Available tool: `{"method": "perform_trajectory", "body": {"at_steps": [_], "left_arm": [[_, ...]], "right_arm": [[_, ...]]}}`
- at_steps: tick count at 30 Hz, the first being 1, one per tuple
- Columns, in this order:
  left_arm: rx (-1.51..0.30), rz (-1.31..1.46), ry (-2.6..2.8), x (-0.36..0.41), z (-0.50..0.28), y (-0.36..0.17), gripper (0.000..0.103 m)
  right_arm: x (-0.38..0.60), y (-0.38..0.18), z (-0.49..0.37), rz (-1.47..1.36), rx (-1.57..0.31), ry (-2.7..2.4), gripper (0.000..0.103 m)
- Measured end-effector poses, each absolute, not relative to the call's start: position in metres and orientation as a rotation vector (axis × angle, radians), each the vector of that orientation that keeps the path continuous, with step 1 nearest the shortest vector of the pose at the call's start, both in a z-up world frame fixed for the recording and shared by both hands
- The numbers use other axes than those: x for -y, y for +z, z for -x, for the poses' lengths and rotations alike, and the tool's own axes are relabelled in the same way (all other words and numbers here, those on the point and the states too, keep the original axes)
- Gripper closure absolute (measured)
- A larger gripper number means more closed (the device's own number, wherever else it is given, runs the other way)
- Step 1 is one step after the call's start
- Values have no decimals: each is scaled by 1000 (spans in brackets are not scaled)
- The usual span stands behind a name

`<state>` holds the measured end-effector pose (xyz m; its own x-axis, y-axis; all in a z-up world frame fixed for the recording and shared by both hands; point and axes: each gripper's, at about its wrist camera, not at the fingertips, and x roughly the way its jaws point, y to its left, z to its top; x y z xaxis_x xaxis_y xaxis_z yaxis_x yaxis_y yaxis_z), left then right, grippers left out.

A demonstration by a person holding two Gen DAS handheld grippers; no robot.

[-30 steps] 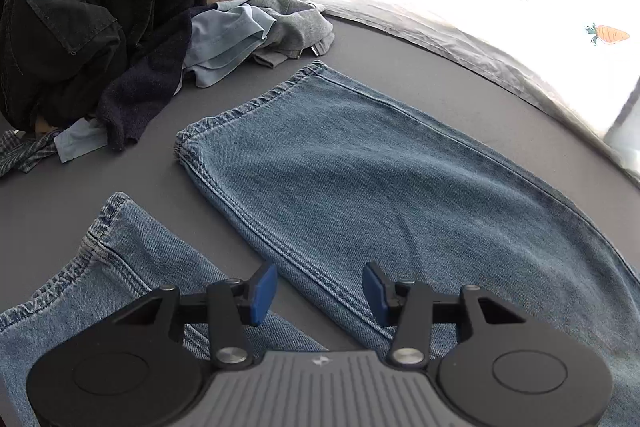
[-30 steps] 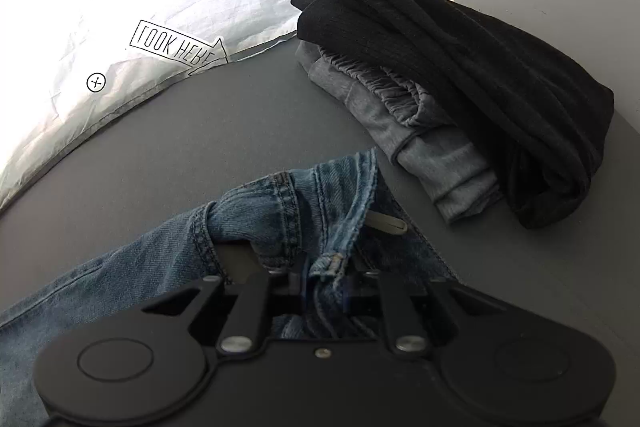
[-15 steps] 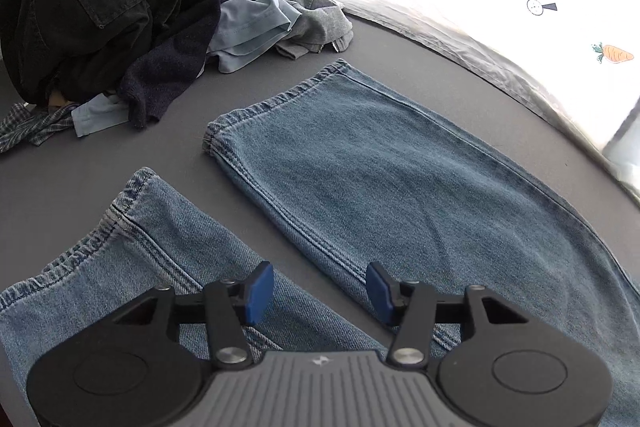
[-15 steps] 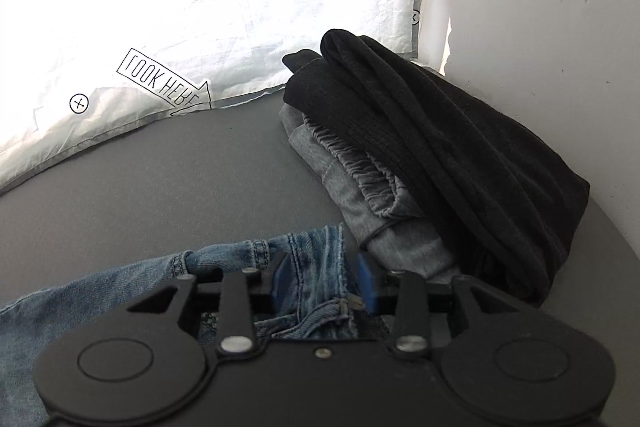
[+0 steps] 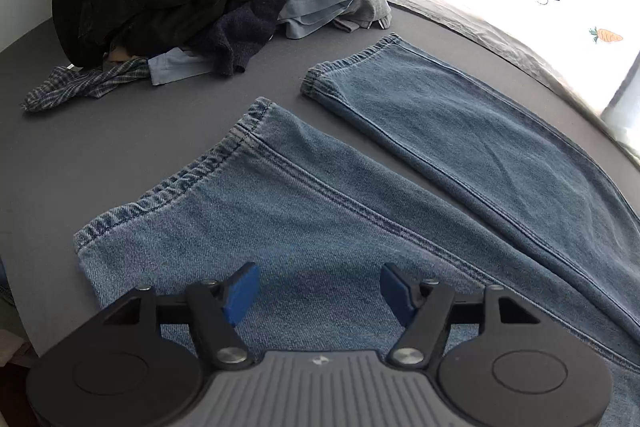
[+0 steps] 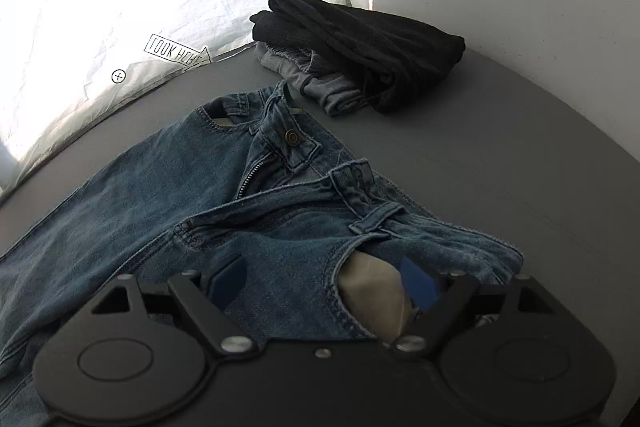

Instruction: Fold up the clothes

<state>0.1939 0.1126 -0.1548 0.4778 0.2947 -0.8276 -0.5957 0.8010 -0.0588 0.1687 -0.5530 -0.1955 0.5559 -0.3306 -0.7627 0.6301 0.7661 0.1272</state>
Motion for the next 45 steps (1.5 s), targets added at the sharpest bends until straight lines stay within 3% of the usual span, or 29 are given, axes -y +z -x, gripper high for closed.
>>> {"method": "perform_trajectory", "body": {"at_steps": [8, 17, 24, 35, 36, 37, 38, 39, 40, 45], "left_arm": [[-919, 488, 622, -152, -133, -161, 35], [-907, 463, 689, -164, -129, -159, 35], [-854, 622, 748, -186, -124, -166, 24], [-798, 664, 827, -206, -122, -170, 24], [-804, 640, 830, -205, -124, -170, 30], [-807, 618, 833, -203, -126, -170, 44], [-811, 600, 829, -202, -128, -170, 51], [-810, 588, 828, -202, -129, -169, 67], [-804, 586, 831, -203, -130, -168, 98], [-728, 665, 839, -209, -129, -155, 100]], "right_arm": [[530, -217, -118, -532, -815, -627, 7], [551, -227, -113, -764, -743, -649, 7], [565, -229, -111, -852, -686, -669, 7], [578, -230, -105, -977, -625, -706, 8], [578, -230, -106, -977, -634, -713, 11], [578, -228, -108, -967, -649, -729, 15], [578, -227, -111, -953, -663, -743, 28], [578, -227, -112, -942, -676, -755, 38], [579, -226, -113, -940, -684, -760, 40], [586, -225, -104, -990, -634, -693, 84]]}}
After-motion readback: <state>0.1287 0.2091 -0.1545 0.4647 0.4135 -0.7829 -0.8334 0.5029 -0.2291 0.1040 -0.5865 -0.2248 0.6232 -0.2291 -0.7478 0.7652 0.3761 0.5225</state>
